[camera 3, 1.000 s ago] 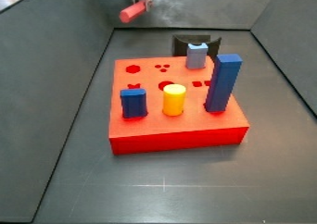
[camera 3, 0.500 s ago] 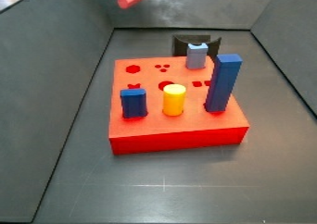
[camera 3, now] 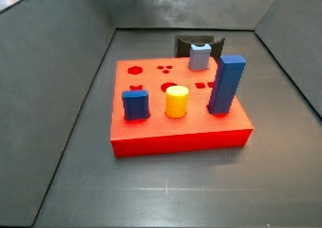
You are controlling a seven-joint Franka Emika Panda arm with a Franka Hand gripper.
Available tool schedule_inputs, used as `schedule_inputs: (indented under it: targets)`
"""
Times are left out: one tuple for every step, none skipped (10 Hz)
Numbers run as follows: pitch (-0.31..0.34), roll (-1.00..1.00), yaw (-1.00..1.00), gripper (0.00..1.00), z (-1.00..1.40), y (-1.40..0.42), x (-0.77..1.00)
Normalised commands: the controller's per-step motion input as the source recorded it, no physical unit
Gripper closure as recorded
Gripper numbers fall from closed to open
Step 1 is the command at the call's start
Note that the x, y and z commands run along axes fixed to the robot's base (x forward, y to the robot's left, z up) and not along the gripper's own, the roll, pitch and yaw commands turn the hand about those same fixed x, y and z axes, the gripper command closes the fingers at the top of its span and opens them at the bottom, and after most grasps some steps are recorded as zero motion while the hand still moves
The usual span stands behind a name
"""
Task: Pick up the hexagon object. Move up. Place the hexagon object on the fixture. Regrasp the hexagon object. Move to above the board. Insert the hexagon object.
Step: Place the hexagon object on the fixture.
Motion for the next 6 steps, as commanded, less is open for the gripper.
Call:
schedule_inputs:
  targets:
    - [-0.017, 0.25, 1.00, 1.00, -0.02, -0.98, 1.00]
    - [-0.014, 0.25, 1.00, 1.00, -0.07, -0.96, 1.00]
    - [-0.008, 0.30, 1.00, 1.00, -0.07, -0.92, 1.00]
    - [0.006, 0.30, 0.89, 1.00, -0.05, -0.84, 1.00]
    - [0.006, 0.26, 0.66, 1.00, -0.05, -0.76, 1.00]
    - [-0.004, 0.19, 0.40, 1.00, -0.06, -0.64, 1.00]
